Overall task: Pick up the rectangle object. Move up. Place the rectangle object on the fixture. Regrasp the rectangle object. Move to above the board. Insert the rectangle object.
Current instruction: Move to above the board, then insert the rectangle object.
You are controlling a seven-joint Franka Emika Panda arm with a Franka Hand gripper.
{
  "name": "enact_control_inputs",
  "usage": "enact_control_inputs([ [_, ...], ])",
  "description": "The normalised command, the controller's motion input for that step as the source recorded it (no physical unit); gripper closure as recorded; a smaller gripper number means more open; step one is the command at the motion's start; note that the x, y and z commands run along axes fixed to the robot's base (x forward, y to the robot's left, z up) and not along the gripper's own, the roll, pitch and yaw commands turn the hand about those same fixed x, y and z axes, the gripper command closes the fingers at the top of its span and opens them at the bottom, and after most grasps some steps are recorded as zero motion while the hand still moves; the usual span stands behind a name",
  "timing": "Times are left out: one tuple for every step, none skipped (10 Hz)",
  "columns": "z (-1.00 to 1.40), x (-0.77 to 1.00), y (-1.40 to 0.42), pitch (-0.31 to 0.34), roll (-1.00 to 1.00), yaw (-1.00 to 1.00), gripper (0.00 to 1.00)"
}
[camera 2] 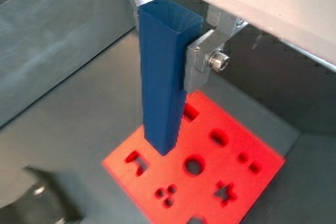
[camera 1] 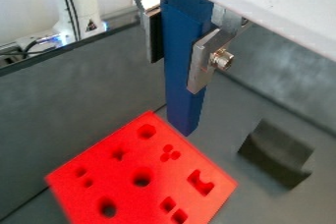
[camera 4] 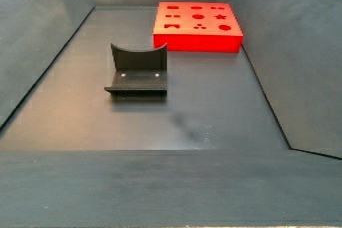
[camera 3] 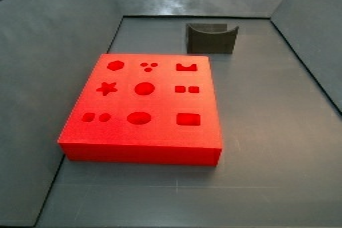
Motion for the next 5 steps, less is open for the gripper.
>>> enact_control_inputs([
  [0.0,-0.06,0.02,-0.047,-0.48,-0.04,1.0],
  [0.0,-0.04,0.02,-0.036,-0.25,-0.02,1.0],
  [-0.07,0.0,-0.02,0.0,0.0,0.0,1.0],
  [0.0,-0.01,-0.06,-0.043,0.0,0.01,1.0],
  [-0.07,-0.2,-0.3,-0.18,0.0,0.0,1.0],
])
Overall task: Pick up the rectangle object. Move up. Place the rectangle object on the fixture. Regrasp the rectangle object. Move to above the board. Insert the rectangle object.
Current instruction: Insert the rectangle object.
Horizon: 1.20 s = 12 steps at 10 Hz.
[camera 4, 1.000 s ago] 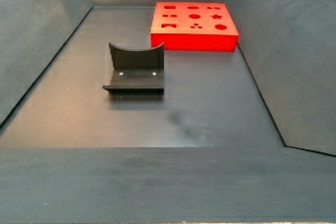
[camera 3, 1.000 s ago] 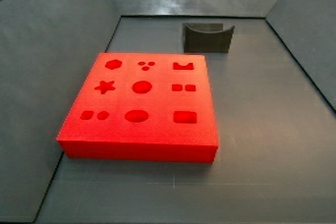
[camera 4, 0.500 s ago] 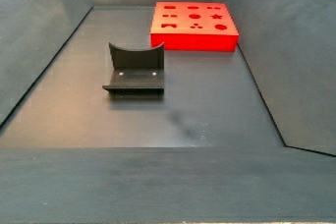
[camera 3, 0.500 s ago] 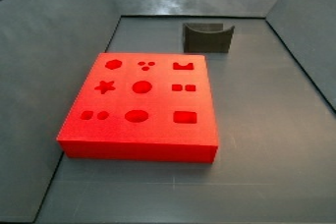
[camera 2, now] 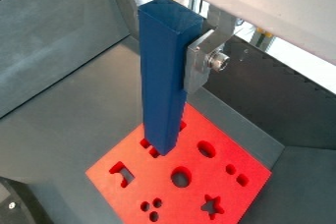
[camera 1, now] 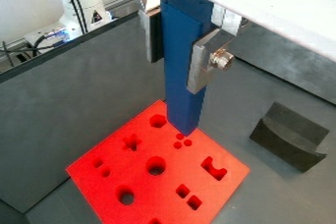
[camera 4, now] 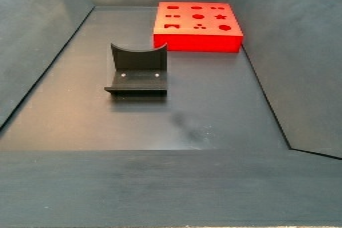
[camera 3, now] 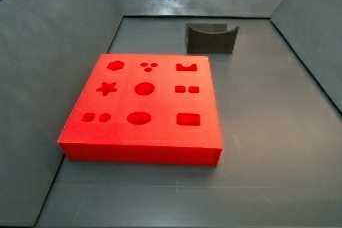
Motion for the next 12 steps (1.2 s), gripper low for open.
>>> enact_control_inputs([
  [-0.33,-0.04,-0.6,-0.416,-0.07,0.06,1.0],
  [-0.57,0.11,-0.55,-0.297,-0.06,0.19,1.0],
  [-0.26,0.05,-0.3,-0.193,0.0,0.07,1.0],
  [0.0,0.01,-0.07,0.0,0.02,0.0,1.0],
  [0.0,0.02,-0.05,-0.004,0.0,0.0,1.0],
  [-0.1,0.18,-0.04,-0.066,0.0,0.0,1.0],
  [-0.12,0.3,-0.04,-0.057,0.0,0.0,1.0],
  [-0.1,0.28,-0.12,-0.066,0.0,0.0,1.0],
  [-0.13,0.35,-0.09,-0.044,0.0,0.0,1.0],
  [-0.11,0.38,-0.06,-0.036,0.0,0.0,1.0],
  [-0.15,0.39,-0.04,-0.054,0.0,0.0,1.0],
  [-0.25,0.42,0.0,-0.023,0.0,0.0,1.0],
])
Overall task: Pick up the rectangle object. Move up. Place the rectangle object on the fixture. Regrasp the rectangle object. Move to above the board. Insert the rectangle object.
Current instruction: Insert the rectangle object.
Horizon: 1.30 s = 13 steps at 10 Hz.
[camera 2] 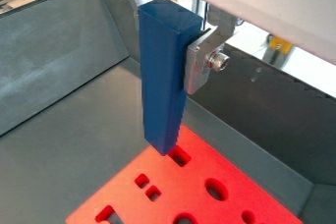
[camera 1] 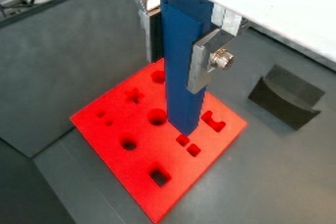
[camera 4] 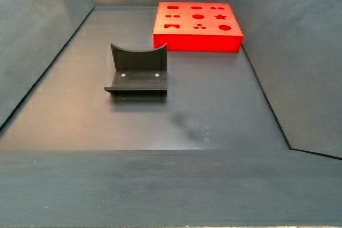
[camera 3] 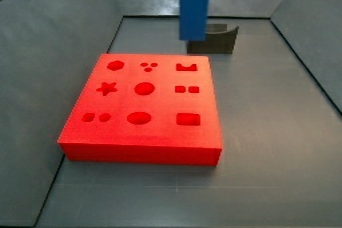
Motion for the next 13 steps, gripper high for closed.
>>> enact_control_inputs([
  [-0.27,0.43,0.0,-0.017,0.0,0.0,1.0],
  [-0.27,0.43,0.0,-0.023,0.0,0.0,1.0],
  [-0.28,0.43,0.0,-0.033,0.0,0.0,1.0],
  [-0.31,0.35,0.0,-0.061,0.0,0.0,1.0],
  [-0.31,0.34,0.0,-0.059,0.02,0.0,1.0],
  [-0.33,0.37,0.0,-0.043,0.01,0.0,1.0],
  [-0.43,0.33,0.0,-0.074,0.03,0.0,1.0],
  [-0.5,0.22,0.0,-0.097,0.05,0.0,1.0],
  [-0.43,0.0,-0.13,-0.086,0.04,0.0,1.0],
  [-0.34,-0.05,-0.15,-0.07,0.03,0.01,1.0],
  [-0.32,-0.21,-0.16,-0.049,0.04,0.0,1.0],
  [-0.32,-0.28,-0.17,-0.05,0.04,0.0,1.0],
  [-0.31,-0.29,-0.15,-0.067,0.02,0.0,1.0],
])
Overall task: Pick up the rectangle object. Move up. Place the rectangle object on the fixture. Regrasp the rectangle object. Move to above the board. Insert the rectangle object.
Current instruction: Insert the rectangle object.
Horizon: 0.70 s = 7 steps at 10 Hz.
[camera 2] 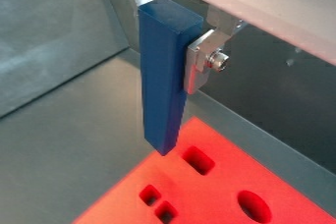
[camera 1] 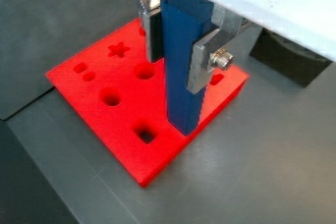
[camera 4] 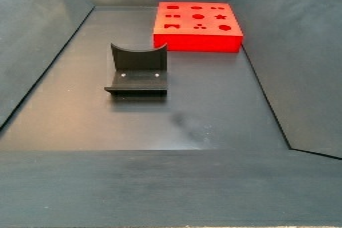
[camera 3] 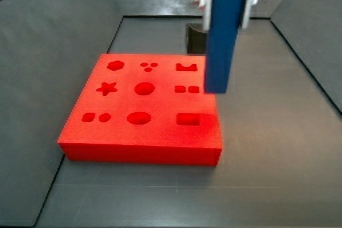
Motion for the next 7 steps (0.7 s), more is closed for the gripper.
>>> enact_control_inputs([
  [-0.24,-0.11,-0.14,-0.12,0.0,0.04,1.0],
  [-0.24,-0.04,-0.12,-0.111,0.0,0.09,1.0],
  [-0.22,-0.03,-0.13,-0.099,0.0,0.11,1.0],
  [-0.19,0.0,-0.11,-0.089,0.0,0.11,1.0],
  [-0.19,0.0,-0.13,-0.039,0.01,0.15,1.0],
  [-0.06,0.0,-0.16,0.0,0.04,0.23,1.0],
  [0.0,0.0,-0.19,0.037,0.1,0.3,1.0],
])
